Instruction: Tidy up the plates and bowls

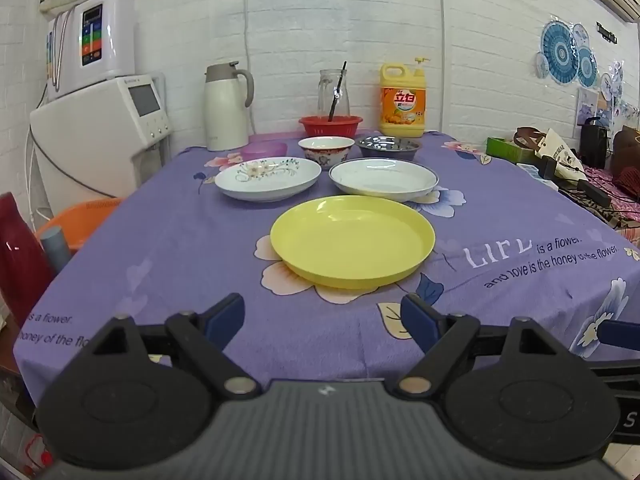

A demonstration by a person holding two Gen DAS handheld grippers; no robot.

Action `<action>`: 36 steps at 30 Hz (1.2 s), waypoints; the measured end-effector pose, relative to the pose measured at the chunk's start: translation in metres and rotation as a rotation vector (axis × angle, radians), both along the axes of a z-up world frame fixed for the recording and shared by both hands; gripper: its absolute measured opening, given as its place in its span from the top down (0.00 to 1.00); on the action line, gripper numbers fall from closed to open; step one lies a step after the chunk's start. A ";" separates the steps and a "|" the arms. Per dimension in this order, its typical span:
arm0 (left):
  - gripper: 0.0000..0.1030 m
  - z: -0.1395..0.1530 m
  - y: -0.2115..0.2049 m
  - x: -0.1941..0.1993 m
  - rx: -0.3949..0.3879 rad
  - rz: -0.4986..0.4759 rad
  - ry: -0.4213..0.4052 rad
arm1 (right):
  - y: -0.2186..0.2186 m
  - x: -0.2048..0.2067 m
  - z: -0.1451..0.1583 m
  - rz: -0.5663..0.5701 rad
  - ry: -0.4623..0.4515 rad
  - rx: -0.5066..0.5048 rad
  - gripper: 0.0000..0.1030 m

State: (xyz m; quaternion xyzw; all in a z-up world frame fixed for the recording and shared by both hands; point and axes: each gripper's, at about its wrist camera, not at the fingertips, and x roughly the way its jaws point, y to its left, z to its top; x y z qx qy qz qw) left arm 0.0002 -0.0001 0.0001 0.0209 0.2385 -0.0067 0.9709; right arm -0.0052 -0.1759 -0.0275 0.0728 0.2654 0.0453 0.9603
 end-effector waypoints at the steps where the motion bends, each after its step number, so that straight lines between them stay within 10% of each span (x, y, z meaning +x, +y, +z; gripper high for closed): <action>1: 0.19 0.000 0.000 0.000 0.003 0.000 -0.001 | 0.000 0.001 0.000 0.000 0.000 0.001 0.00; 36: 0.19 -0.004 0.002 0.003 -0.016 -0.003 0.016 | 0.005 0.002 -0.004 0.017 0.014 -0.025 0.00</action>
